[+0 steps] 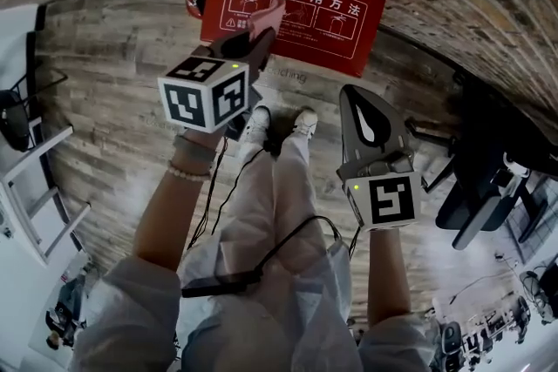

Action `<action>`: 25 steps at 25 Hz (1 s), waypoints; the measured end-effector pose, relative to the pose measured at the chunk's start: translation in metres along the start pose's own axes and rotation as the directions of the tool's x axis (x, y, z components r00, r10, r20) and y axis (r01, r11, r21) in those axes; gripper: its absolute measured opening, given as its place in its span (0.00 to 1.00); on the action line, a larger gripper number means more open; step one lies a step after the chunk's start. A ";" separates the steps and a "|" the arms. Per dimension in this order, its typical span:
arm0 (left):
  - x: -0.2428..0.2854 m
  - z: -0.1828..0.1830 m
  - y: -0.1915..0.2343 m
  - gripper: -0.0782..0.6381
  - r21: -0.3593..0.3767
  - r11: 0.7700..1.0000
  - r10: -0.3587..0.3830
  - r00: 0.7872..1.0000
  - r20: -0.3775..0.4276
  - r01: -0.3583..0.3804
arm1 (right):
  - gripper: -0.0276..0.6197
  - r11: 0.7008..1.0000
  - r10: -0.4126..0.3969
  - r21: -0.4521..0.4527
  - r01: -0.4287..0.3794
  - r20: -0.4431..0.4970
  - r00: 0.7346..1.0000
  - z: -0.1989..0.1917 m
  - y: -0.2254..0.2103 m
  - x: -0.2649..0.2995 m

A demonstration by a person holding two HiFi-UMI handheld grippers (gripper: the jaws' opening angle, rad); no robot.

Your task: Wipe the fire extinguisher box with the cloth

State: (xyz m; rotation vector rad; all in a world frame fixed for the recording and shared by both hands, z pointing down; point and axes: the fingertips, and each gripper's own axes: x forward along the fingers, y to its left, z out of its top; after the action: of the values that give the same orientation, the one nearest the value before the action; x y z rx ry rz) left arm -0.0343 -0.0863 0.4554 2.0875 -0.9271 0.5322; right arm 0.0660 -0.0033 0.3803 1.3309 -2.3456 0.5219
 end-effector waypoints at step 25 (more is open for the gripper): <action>-0.072 -0.029 0.166 0.12 -0.234 0.935 0.283 0.959 0.032 -0.268 | 0.05 0.998 0.047 -0.037 -0.048 -0.035 0.998 0.014 0.029 0.037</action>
State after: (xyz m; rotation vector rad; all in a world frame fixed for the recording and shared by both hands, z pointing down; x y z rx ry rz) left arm -0.2089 -0.1042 0.5080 1.7886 -1.2692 0.4773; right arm 0.0213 -0.0235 0.3837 1.2425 -2.3522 0.5075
